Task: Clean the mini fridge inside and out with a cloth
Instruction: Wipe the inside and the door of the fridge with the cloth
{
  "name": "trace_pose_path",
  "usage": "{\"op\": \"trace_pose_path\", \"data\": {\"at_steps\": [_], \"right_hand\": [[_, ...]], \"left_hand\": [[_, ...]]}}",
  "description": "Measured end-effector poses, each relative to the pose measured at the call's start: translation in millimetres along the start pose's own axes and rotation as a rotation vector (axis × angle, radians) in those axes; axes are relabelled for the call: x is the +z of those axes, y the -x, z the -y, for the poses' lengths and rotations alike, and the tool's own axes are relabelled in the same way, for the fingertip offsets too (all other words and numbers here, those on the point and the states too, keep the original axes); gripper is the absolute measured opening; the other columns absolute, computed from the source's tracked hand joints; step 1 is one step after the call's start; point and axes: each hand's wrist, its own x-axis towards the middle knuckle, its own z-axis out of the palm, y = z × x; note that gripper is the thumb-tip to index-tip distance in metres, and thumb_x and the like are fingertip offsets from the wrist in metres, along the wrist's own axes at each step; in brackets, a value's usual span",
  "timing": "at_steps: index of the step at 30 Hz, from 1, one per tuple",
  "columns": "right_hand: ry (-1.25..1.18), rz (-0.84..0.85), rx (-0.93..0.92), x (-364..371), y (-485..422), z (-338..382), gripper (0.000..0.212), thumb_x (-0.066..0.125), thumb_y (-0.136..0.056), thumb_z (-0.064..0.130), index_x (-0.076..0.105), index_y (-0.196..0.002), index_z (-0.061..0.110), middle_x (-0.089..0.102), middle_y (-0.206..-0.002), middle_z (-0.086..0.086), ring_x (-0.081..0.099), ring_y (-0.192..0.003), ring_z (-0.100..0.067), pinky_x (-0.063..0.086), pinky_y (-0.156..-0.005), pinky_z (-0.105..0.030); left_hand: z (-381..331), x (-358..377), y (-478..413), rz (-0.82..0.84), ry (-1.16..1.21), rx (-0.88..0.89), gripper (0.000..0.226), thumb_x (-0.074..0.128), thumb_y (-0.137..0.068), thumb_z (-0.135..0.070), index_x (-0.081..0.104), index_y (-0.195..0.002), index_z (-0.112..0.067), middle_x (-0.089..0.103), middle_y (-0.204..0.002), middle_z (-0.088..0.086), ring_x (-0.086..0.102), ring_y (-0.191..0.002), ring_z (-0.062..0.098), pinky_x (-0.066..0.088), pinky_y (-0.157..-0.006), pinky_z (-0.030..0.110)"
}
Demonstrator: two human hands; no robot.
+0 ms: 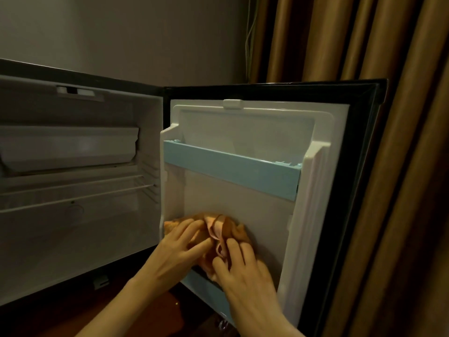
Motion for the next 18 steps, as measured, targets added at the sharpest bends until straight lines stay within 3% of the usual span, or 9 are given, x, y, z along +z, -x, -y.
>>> {"op": "trace_pose_path", "data": {"at_steps": [2,4,6,7,10,14,18], "right_hand": [[-0.059,-0.003,-0.002,4,-3,5,0.065,0.095,-0.024,0.029,0.069,-0.082,0.023,0.066,-0.105,-0.011,0.067,-0.086,-0.027,0.056,-0.051,-0.033],[-0.142,0.015,-0.034,2,-8,13,0.064,0.090,-0.051,0.023,0.062,-0.109,0.021,0.054,-0.127,-0.014,0.059,-0.107,-0.030,0.057,-0.073,-0.040],[-0.176,0.063,-0.090,1,-11,20,0.060,0.062,-0.085,0.014,0.035,-0.139,0.020,0.025,-0.149,-0.012,0.033,-0.131,-0.031,0.040,-0.102,-0.042],[-0.200,0.088,-0.085,2,-14,23,0.062,0.052,-0.091,0.015,0.022,-0.145,0.021,0.016,-0.152,-0.010,0.025,-0.134,-0.030,0.034,-0.107,-0.041],[-0.273,0.108,-0.079,11,-22,34,0.072,0.050,-0.092,0.019,0.006,-0.149,0.027,0.012,-0.152,-0.007,0.024,-0.134,-0.029,0.034,-0.108,-0.040],[-0.210,0.128,-0.129,28,-27,44,0.070,0.053,-0.088,0.028,0.015,-0.146,0.025,0.033,-0.141,-0.011,0.038,-0.121,-0.030,0.039,-0.095,-0.040],[-0.211,0.124,-0.088,36,-32,41,0.059,0.053,-0.085,0.011,0.027,-0.136,0.021,0.044,-0.129,-0.009,0.045,-0.112,-0.027,0.043,-0.088,-0.035]], "left_hand": [[7,-1,13,0.051,-0.016,-0.007,0.037,0.052,-0.081,-0.023,0.050,-0.119,-0.021,0.056,-0.125,0.020,0.045,-0.116,0.034,0.056,-0.079,0.045],[15,-8,22,0.094,-0.025,-0.015,0.043,0.059,-0.078,-0.022,0.051,-0.120,-0.022,0.055,-0.127,0.019,0.045,-0.117,0.033,0.056,-0.079,0.043],[22,-17,28,0.117,-0.009,-0.046,0.044,0.062,-0.078,-0.025,0.051,-0.121,-0.022,0.051,-0.131,0.017,0.045,-0.120,0.031,0.053,-0.083,0.039],[24,-22,30,0.125,0.007,-0.072,0.041,0.060,-0.081,-0.029,0.051,-0.121,-0.023,0.050,-0.132,0.017,0.045,-0.122,0.030,0.051,-0.085,0.038],[30,-31,44,0.196,0.076,-0.149,0.041,0.061,-0.084,-0.039,0.054,-0.122,-0.024,0.050,-0.136,0.013,0.049,-0.122,0.029,0.051,-0.090,0.040],[20,-34,66,0.318,0.144,-0.200,0.054,0.061,-0.076,-0.050,0.054,-0.123,-0.026,0.047,-0.133,0.008,0.051,-0.116,0.023,0.055,-0.081,0.028],[11,-27,68,0.338,0.239,-0.313,0.064,0.061,-0.072,-0.055,0.047,-0.128,-0.027,0.042,-0.138,0.003,0.046,-0.124,0.021,0.050,-0.088,0.023]]}}
